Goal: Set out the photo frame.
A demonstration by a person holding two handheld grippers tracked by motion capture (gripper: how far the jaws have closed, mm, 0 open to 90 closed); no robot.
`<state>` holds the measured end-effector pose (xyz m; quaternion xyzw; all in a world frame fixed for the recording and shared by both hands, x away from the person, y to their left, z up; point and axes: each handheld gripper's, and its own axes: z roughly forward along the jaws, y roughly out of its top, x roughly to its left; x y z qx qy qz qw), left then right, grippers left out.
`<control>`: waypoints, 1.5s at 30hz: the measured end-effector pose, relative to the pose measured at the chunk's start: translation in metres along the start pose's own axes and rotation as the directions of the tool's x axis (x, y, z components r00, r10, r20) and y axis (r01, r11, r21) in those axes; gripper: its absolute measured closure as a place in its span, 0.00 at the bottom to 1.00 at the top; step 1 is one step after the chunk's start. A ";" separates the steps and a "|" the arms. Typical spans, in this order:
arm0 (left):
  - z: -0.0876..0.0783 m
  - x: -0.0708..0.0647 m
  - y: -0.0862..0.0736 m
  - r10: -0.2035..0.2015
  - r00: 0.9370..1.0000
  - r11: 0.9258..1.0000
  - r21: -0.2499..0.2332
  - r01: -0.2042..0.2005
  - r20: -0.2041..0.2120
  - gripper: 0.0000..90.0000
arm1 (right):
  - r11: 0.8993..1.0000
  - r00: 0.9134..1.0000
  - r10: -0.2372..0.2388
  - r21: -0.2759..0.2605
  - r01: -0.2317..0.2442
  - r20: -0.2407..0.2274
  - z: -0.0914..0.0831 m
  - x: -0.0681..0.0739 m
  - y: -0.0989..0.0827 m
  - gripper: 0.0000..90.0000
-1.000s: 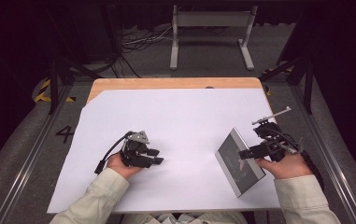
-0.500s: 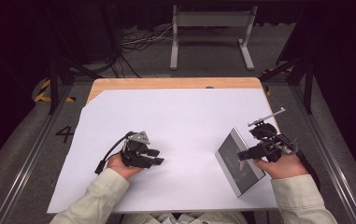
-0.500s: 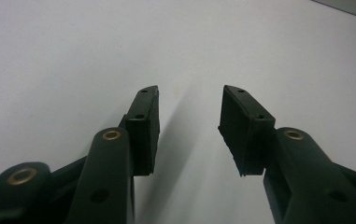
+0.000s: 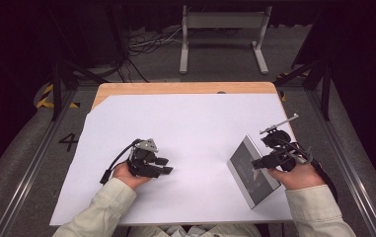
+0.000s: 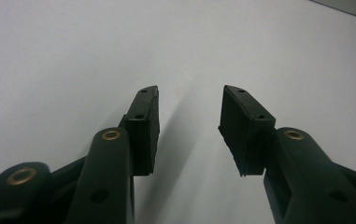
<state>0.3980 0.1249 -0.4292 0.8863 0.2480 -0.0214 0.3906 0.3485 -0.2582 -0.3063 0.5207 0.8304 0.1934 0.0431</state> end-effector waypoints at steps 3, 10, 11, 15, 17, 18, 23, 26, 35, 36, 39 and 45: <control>0.000 0.000 0.000 0.000 1.000 1.000 -0.001 0.000 -0.001 0.64 | 1.000 1.000 -0.006 -0.004 0.006 -0.026 -0.001 0.001 0.001 0.91; -0.001 0.000 0.000 -0.001 1.000 1.000 -0.002 0.001 0.000 0.64 | 0.999 0.999 -0.037 0.004 0.037 -0.034 -0.001 0.005 0.005 0.92; -0.001 0.000 0.000 -0.002 1.000 1.000 -0.003 0.002 -0.001 0.64 | 0.999 0.999 -0.042 0.006 0.042 -0.019 -0.001 0.006 0.006 0.92; -0.002 0.001 -0.002 -0.004 1.000 1.000 -0.004 0.004 -0.006 0.64 | 0.998 0.998 -0.063 0.002 0.063 0.000 -0.004 0.007 0.009 0.92; -0.003 0.001 -0.003 -0.004 1.000 1.000 -0.007 0.004 -0.010 0.64 | 0.997 0.997 -0.077 -0.006 0.077 -0.006 -0.007 0.007 0.011 0.93; -0.004 0.001 -0.004 -0.014 1.000 1.000 -0.006 0.014 -0.008 0.64 | 0.996 0.996 -0.084 -0.007 0.083 -0.010 -0.008 0.008 0.013 0.93; -0.009 0.001 -0.010 -0.029 0.999 1.000 -0.013 0.029 -0.025 0.64 | 0.991 0.991 -0.134 -0.012 0.133 -0.009 -0.011 0.009 0.022 0.93; -0.012 0.002 -0.013 -0.034 0.999 0.999 -0.014 0.034 -0.033 0.64 | 0.985 0.985 -0.173 -0.011 0.173 -0.013 -0.011 0.009 0.031 0.93; -0.025 0.003 -0.027 -0.073 0.995 0.997 -0.035 0.071 -0.067 0.64 | 0.946 0.947 -0.322 -0.029 0.322 -0.003 -0.012 0.018 0.054 0.93; -0.026 0.003 -0.028 -0.082 0.994 0.996 -0.038 0.079 -0.069 0.64 | 0.941 0.942 -0.336 -0.029 0.336 -0.005 -0.012 0.020 0.056 0.93; -0.030 0.004 -0.032 -0.093 0.993 0.995 -0.045 0.090 -0.078 0.64 | 0.929 0.930 -0.369 -0.029 0.368 -0.012 -0.010 0.024 0.064 0.93; -0.034 0.004 -0.037 -0.108 0.990 0.993 -0.053 0.103 -0.092 0.64 | 0.902 0.902 -0.431 -0.034 0.431 -0.006 -0.008 0.034 0.077 0.93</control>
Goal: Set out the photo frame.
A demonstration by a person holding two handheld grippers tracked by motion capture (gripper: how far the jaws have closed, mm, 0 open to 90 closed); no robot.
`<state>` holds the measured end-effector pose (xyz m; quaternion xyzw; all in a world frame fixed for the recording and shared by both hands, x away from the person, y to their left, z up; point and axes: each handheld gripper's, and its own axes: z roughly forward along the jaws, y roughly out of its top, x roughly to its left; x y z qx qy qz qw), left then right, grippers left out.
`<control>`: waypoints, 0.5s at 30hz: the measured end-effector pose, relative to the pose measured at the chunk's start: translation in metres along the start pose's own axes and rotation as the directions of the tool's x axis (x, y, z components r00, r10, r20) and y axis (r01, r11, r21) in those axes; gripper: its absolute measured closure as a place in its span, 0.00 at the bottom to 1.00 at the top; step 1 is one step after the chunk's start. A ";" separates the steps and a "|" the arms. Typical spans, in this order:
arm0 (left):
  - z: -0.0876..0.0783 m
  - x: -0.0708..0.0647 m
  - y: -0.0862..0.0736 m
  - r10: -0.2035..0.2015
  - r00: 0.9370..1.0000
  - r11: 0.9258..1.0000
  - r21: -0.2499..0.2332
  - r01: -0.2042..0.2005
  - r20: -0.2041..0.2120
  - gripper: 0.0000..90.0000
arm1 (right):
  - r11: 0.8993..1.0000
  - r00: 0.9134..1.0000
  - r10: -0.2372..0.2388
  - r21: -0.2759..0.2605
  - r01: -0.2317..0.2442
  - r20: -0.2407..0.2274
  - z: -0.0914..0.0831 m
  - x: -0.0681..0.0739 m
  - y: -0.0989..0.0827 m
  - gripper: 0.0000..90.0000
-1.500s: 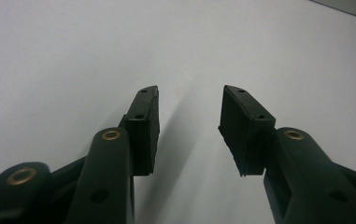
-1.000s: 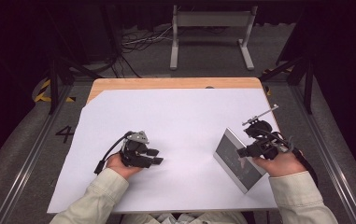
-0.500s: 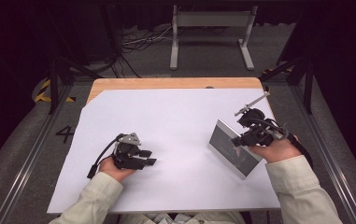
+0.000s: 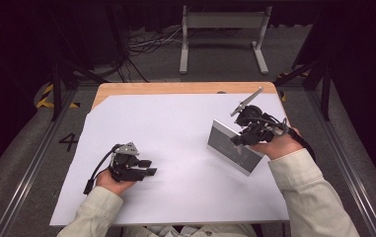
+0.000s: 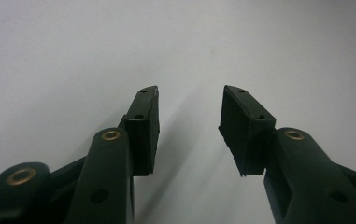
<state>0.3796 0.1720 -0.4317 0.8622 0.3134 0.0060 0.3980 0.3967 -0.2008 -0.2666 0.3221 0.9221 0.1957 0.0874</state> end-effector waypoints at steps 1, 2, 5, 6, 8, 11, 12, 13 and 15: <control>0.000 0.000 0.000 0.000 1.000 1.000 0.000 0.000 0.000 0.64 | 1.000 1.000 0.000 0.000 0.000 0.000 0.000 0.000 0.000 0.93; 0.000 0.000 -0.001 -0.002 1.000 1.000 -0.002 0.002 -0.002 0.64 | 1.000 1.000 -0.011 -0.002 0.011 -0.002 0.001 0.000 0.002 0.93; -0.001 0.002 -0.001 -0.006 1.000 1.000 -0.003 0.006 -0.001 0.64 | 0.998 0.998 -0.056 -0.006 0.056 -0.011 0.004 0.001 0.010 0.93; -0.001 0.002 -0.001 -0.008 1.000 1.000 -0.005 0.008 -0.003 0.64 | 0.998 0.998 -0.067 -0.007 0.067 -0.015 0.004 0.001 0.012 0.93; -0.001 0.003 -0.001 -0.010 1.000 1.000 -0.005 0.010 -0.002 0.64 | 0.997 0.996 -0.082 -0.007 0.082 -0.021 0.006 0.002 0.016 0.93; 0.000 0.004 0.000 -0.005 1.000 1.000 -0.006 0.005 -0.002 0.64 | 0.994 0.993 -0.111 -0.004 0.111 -0.029 0.007 0.004 0.021 0.93; 0.000 0.005 0.001 -0.004 1.000 1.000 -0.004 0.004 0.000 0.64 | 0.993 0.992 -0.122 -0.001 0.122 -0.028 0.008 0.004 0.023 0.93; 0.001 0.004 0.001 -0.004 1.000 1.000 -0.004 0.004 0.001 0.64 | 0.991 0.990 -0.137 0.003 0.137 -0.028 0.009 0.005 0.026 0.93; 0.001 0.005 0.002 -0.001 1.000 1.000 -0.005 0.001 0.002 0.64 | 0.988 0.988 -0.151 0.008 0.152 -0.031 0.010 0.006 0.029 0.93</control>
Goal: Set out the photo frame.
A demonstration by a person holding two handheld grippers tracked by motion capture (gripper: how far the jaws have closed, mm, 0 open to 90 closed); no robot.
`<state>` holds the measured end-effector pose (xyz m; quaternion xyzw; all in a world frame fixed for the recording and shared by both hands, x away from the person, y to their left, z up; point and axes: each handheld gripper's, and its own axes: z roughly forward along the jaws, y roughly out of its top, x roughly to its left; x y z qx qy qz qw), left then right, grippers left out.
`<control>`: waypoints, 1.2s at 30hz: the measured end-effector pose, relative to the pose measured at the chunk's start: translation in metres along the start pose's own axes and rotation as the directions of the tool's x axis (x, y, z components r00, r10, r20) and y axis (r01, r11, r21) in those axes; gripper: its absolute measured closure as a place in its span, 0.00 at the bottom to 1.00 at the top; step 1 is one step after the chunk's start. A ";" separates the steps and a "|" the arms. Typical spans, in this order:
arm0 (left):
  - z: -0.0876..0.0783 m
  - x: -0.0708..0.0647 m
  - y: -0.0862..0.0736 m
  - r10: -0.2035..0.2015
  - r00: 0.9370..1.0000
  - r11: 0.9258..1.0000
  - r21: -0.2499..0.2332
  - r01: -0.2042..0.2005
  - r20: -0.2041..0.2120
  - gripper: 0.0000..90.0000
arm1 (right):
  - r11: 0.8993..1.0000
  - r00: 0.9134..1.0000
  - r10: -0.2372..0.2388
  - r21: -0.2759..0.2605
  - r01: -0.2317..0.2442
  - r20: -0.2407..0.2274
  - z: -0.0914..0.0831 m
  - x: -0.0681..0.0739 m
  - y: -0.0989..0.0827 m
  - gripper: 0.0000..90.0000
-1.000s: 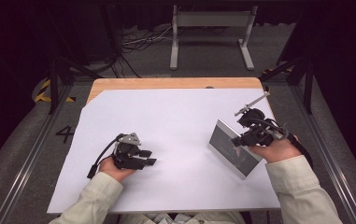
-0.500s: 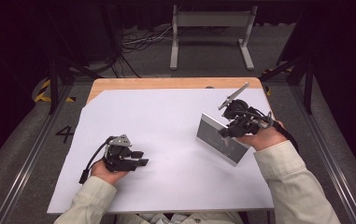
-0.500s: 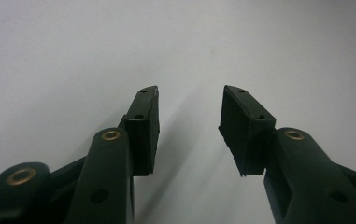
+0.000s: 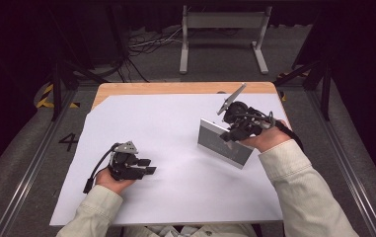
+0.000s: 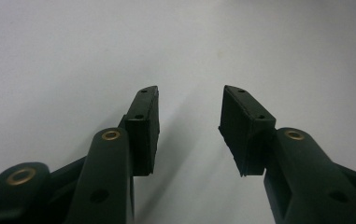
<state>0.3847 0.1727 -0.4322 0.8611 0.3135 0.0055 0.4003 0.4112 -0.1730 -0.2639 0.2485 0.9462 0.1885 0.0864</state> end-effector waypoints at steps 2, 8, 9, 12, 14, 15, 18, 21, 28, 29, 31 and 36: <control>0.001 0.001 0.001 0.003 1.000 1.000 0.002 -0.003 0.003 0.64 | 1.000 1.000 -0.017 0.000 0.017 -0.006 0.002 0.000 0.003 0.93; 0.004 0.002 0.004 0.010 1.000 1.000 0.004 -0.010 0.005 0.64 | 0.993 0.992 -0.121 0.000 0.121 -0.037 0.007 0.003 0.012 0.93; 0.004 0.002 0.005 0.012 1.000 1.000 0.003 -0.012 0.006 0.64 | 0.992 0.991 -0.126 0.005 0.126 -0.042 0.008 0.003 0.013 0.93; 0.005 0.002 0.006 0.007 1.000 1.000 0.003 -0.007 0.009 0.64 | 0.991 0.989 -0.136 0.011 0.137 -0.051 0.010 0.004 0.017 0.93; 0.006 0.002 0.006 0.006 1.000 1.000 0.005 -0.006 0.013 0.64 | 0.990 0.988 -0.143 0.011 0.144 -0.059 0.011 0.004 0.019 0.93; 0.006 0.002 0.006 0.009 1.000 1.000 0.005 -0.009 0.014 0.64 | 0.989 0.987 -0.148 0.012 0.149 -0.068 0.012 0.005 0.020 0.93; 0.006 0.002 0.006 0.008 1.000 1.000 0.005 -0.008 0.013 0.64 | 0.985 0.982 -0.169 0.013 0.171 -0.089 0.015 0.005 0.022 0.93; 0.006 0.002 0.006 0.008 1.000 1.000 0.005 -0.008 0.013 0.64 | 0.979 0.974 -0.200 0.017 0.203 -0.103 0.018 0.006 0.026 0.93; 0.006 0.003 0.006 0.010 1.000 1.000 0.006 -0.010 0.012 0.64 | 0.970 0.961 -0.240 0.013 0.244 -0.135 0.023 0.006 0.030 0.93; 0.006 0.003 0.006 0.011 1.000 1.000 0.006 -0.011 0.012 0.64 | 0.967 0.958 -0.252 0.011 0.256 -0.139 0.024 0.006 0.031 0.93; 0.006 0.003 0.006 0.011 1.000 1.000 0.006 -0.011 0.012 0.64 | 0.963 0.953 -0.265 0.015 0.270 -0.147 0.027 0.006 0.032 0.93; 0.007 0.003 0.007 0.015 1.000 1.000 0.009 -0.015 0.016 0.64 | 0.950 0.938 -0.301 0.025 0.310 -0.173 0.033 0.008 0.033 0.93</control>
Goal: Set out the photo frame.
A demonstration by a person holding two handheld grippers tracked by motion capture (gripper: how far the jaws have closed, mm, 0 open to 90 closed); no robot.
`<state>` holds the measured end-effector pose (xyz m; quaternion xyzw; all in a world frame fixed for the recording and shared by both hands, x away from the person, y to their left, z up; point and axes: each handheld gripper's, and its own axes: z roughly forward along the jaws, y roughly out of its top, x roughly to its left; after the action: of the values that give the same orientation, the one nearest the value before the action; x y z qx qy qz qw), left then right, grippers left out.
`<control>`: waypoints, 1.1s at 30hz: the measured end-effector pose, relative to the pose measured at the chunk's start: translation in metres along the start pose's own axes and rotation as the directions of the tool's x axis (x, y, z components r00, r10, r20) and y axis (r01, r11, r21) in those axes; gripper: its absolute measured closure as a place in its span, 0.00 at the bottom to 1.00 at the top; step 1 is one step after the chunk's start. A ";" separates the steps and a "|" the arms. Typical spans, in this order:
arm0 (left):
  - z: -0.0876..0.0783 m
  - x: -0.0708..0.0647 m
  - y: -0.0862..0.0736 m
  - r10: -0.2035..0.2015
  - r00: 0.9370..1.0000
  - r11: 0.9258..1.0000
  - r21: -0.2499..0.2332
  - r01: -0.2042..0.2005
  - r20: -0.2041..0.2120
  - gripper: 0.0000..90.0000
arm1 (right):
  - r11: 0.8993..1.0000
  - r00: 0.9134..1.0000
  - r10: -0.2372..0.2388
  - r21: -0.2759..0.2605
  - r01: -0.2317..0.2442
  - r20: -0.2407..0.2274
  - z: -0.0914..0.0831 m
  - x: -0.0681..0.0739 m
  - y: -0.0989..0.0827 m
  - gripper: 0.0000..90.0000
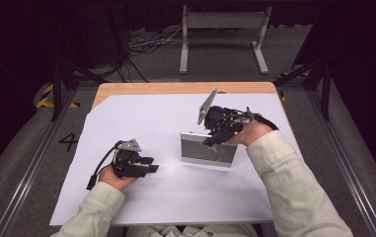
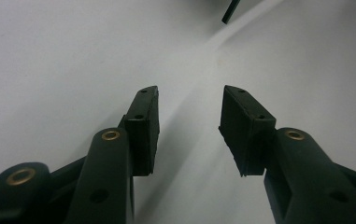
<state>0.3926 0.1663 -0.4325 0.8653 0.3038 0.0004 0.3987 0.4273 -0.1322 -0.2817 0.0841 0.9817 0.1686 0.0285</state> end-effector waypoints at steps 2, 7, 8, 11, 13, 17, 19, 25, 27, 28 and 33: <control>0.000 0.000 0.000 -0.003 1.000 1.000 0.000 0.003 0.000 0.64 | 1.000 1.000 -0.014 0.002 0.014 -0.010 0.002 -0.001 0.000 0.93; 0.000 0.000 0.000 -0.004 1.000 1.000 -0.004 0.004 0.003 0.64 | 0.999 0.998 -0.047 0.008 0.047 -0.037 0.007 -0.001 0.001 0.93; 0.000 0.001 0.000 -0.003 1.000 1.000 -0.004 0.003 0.002 0.64 | 0.999 0.998 -0.053 0.011 0.053 -0.040 0.008 -0.001 0.001 0.93; 0.001 0.000 0.000 -0.004 1.000 1.000 -0.003 0.004 0.003 0.64 | 0.998 0.997 -0.065 0.015 0.066 -0.050 0.011 -0.001 0.002 0.93; 0.001 0.000 0.000 -0.008 1.000 1.000 -0.002 0.008 0.004 0.64 | 0.996 0.995 -0.082 0.019 0.083 -0.060 0.013 -0.001 0.002 0.93; 0.001 0.000 0.000 -0.008 1.000 1.000 -0.002 0.008 0.004 0.64 | 0.994 0.993 -0.101 0.022 0.103 -0.068 0.016 -0.002 0.001 0.93; 0.001 0.000 0.000 -0.006 1.000 1.000 -0.002 0.006 0.005 0.64 | 0.994 0.992 -0.104 0.024 0.106 -0.073 0.017 -0.002 0.001 0.93; 0.001 0.000 0.000 -0.008 1.000 1.000 -0.001 0.008 0.003 0.64 | 0.993 0.991 -0.112 0.018 0.113 -0.079 0.017 -0.004 -0.001 0.92; 0.001 0.000 0.000 -0.009 1.000 1.000 -0.001 0.009 0.003 0.64 | 0.993 0.990 -0.114 0.019 0.116 -0.083 0.017 -0.006 -0.002 0.92; 0.001 0.000 0.000 -0.009 1.000 1.000 -0.001 0.009 0.003 0.64 | 0.993 0.991 -0.111 0.021 0.113 -0.081 0.018 -0.007 -0.002 0.92; 0.001 0.000 0.000 -0.010 1.000 1.000 -0.002 0.010 0.005 0.64 | 0.995 0.994 -0.092 0.023 0.094 -0.066 0.018 -0.013 -0.004 0.90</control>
<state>0.3931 0.1654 -0.4333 0.8633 0.3071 -0.0033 0.4005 0.4408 -0.1322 -0.2994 0.0330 0.9870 0.1570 0.0034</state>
